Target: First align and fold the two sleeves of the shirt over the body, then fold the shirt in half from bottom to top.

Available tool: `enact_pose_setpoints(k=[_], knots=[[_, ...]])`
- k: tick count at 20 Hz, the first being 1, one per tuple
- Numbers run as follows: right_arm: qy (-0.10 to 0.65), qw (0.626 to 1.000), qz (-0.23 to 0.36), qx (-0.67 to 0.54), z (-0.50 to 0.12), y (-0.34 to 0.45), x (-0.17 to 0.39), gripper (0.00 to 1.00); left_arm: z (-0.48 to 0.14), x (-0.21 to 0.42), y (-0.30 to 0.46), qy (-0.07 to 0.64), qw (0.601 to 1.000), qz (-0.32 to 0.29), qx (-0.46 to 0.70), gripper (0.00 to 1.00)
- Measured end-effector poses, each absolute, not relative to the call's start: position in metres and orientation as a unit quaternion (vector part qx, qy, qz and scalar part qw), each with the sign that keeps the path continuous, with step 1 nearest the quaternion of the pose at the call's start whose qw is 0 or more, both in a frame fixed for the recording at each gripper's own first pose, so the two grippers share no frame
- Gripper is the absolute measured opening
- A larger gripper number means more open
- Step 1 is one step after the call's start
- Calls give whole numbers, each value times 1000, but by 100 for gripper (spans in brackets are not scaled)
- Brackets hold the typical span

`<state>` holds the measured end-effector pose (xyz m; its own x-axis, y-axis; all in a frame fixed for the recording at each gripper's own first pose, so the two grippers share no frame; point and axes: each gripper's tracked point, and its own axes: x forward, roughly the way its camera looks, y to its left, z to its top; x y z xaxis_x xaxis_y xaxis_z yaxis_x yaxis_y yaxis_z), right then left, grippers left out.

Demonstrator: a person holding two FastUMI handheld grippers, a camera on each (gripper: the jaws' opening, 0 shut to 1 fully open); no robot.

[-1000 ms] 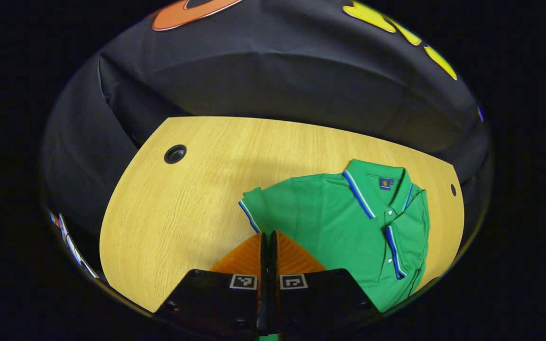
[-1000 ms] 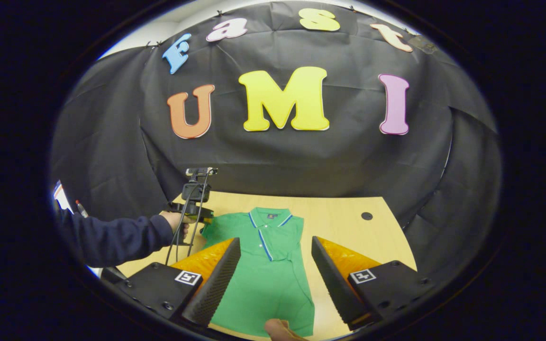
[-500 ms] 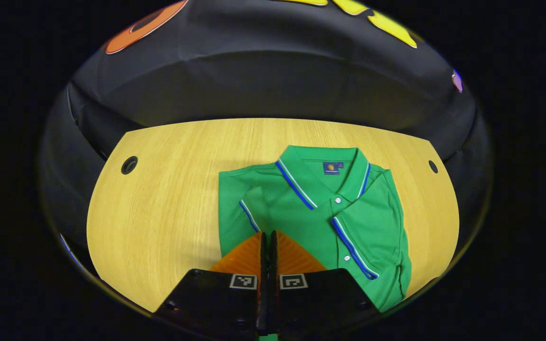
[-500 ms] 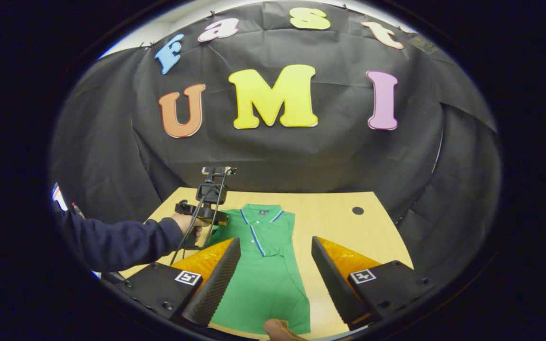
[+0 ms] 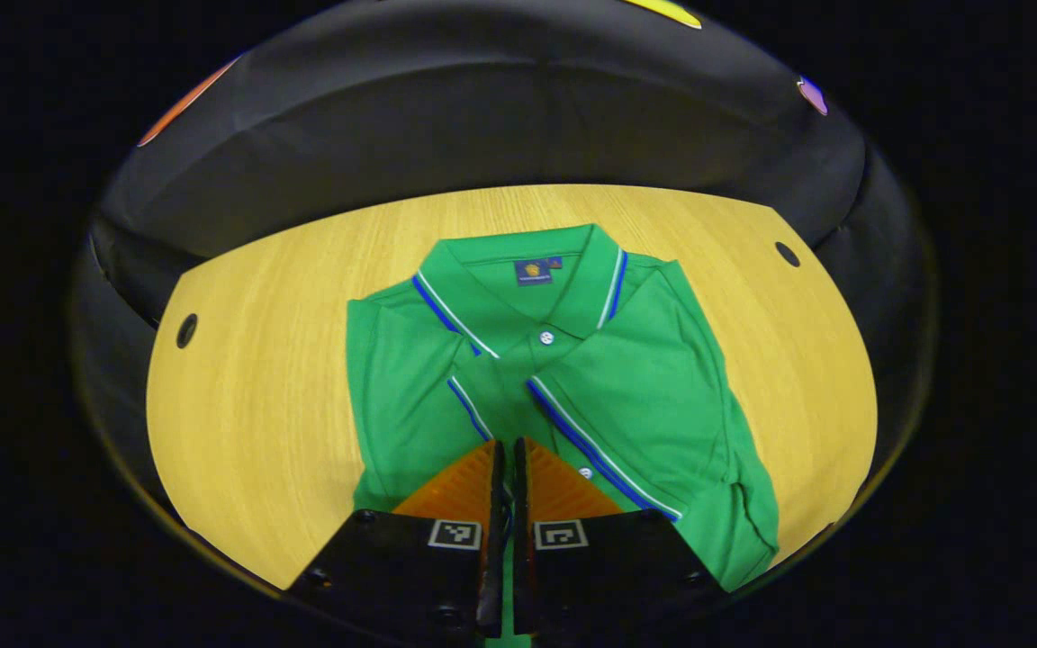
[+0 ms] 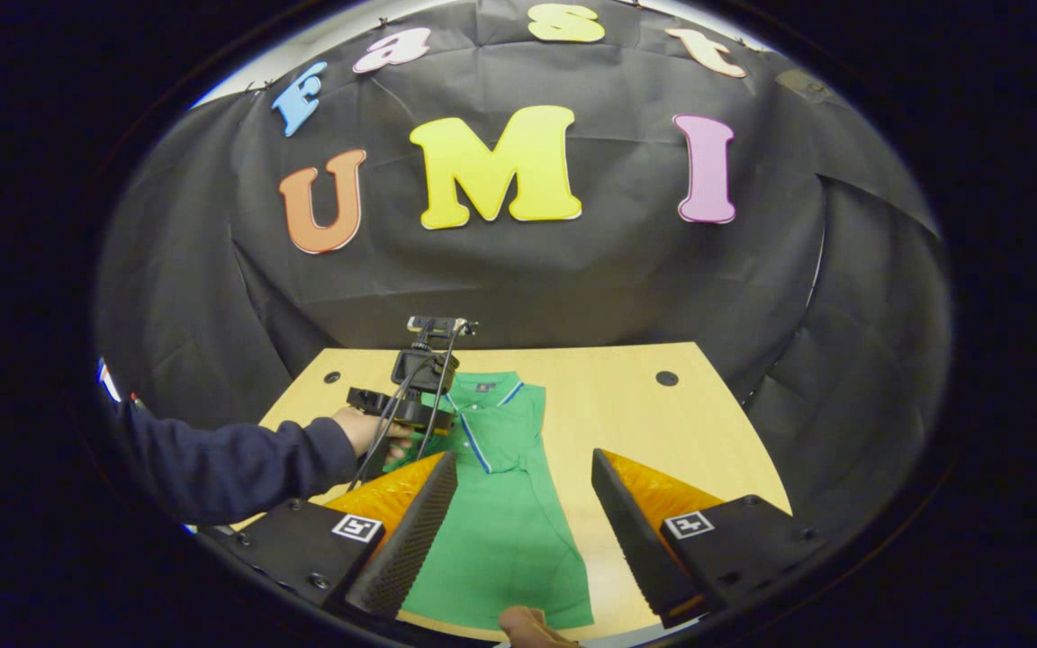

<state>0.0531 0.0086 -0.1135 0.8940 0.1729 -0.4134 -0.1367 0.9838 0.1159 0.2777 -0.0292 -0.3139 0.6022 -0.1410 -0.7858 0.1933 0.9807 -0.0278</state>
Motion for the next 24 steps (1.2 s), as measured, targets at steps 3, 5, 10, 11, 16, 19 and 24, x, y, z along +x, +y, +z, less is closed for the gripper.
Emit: enact_pose_setpoints(k=[3, 5, 10, 11, 16, 19, 24], knots=[[221, 971, 78, 45, -118, 7, 54, 94, -314, 269, -41, 430, 896, -109, 15, 32], [224, 970, 79, 46, -120, 8, 54, 98, -314, 259, -44, 432, 894, -114, 7, 65], [229, 969, 86, 39, -129, 14, 55, 94, -284, 230, -42, 379, 918, -119, -17, 78], [231, 968, 87, 35, -132, 13, 54, 94, -276, 220, -40, 369, 921, -121, -23, 89], [238, 967, 94, 10, -151, 11, 52, 98, -250, 160, -11, 323, 938, -124, -23, 94], [251, 963, 100, 1, -170, 6, 44, 94, -252, 120, 13, 319, 941, -112, -12, 95], [293, 950, 101, -34, -214, -11, 30, 98, -284, 51, 53, 352, 932, -86, -19, 95]])
